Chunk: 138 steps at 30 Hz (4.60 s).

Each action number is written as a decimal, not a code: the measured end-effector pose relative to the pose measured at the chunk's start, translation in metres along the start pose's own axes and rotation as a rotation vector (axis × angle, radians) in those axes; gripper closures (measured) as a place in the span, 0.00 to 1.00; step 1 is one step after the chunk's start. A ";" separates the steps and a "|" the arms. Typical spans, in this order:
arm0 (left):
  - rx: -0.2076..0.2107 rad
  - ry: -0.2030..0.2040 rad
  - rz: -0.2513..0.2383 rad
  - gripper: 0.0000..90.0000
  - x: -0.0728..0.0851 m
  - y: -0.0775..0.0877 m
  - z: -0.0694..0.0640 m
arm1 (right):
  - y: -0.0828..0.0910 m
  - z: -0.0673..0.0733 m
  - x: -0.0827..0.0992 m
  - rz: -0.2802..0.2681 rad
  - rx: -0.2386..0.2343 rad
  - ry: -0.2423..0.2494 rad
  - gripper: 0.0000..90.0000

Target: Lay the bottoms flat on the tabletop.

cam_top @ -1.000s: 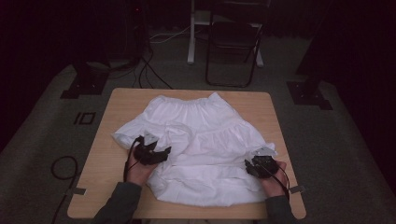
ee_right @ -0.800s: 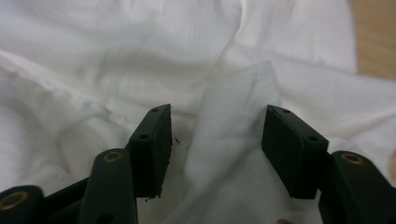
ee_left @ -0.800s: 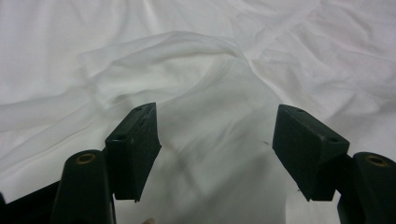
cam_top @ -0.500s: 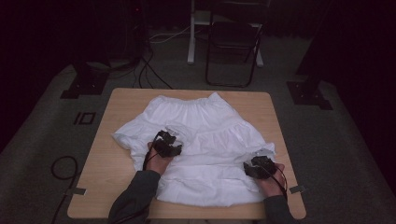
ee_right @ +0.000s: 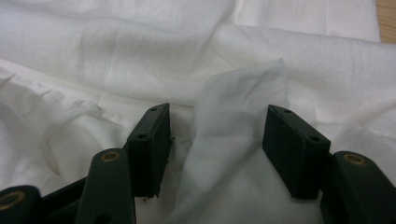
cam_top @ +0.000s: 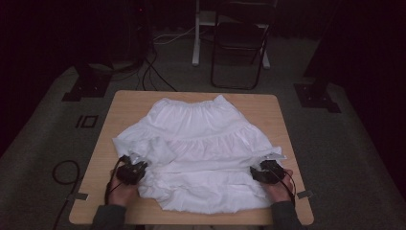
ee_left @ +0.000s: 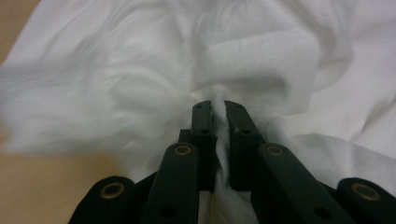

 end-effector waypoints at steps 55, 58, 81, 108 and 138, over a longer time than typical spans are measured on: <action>-0.217 0.129 -0.117 0.50 0.015 0.078 0.061 | 0.099 -0.041 0.031 -0.020 0.146 -0.011 0.47; -0.178 0.098 -0.170 0.48 -0.014 0.072 0.043 | 0.091 -0.027 0.003 -0.085 0.120 0.020 0.47; -0.019 0.140 -0.089 0.47 0.020 -0.023 0.023 | 0.024 -0.022 0.020 0.003 0.036 -0.076 0.52; -0.023 0.076 -0.056 0.45 0.031 0.027 -0.029 | 0.122 -0.026 0.044 -0.076 0.125 -0.080 0.42; -0.096 0.188 -0.108 0.48 0.021 -0.026 0.039 | 0.104 0.024 0.080 0.036 0.037 -0.079 0.52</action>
Point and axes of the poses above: each handheld gripper's, and its own axes: y roughly backward along the jaws, x roughly out of its underside, z roughly to its left, the point moved 10 cm from there along -y, roughly forward along the jaws, and after that the axes turned 12 degrees about -z, right-handed, at the moved point
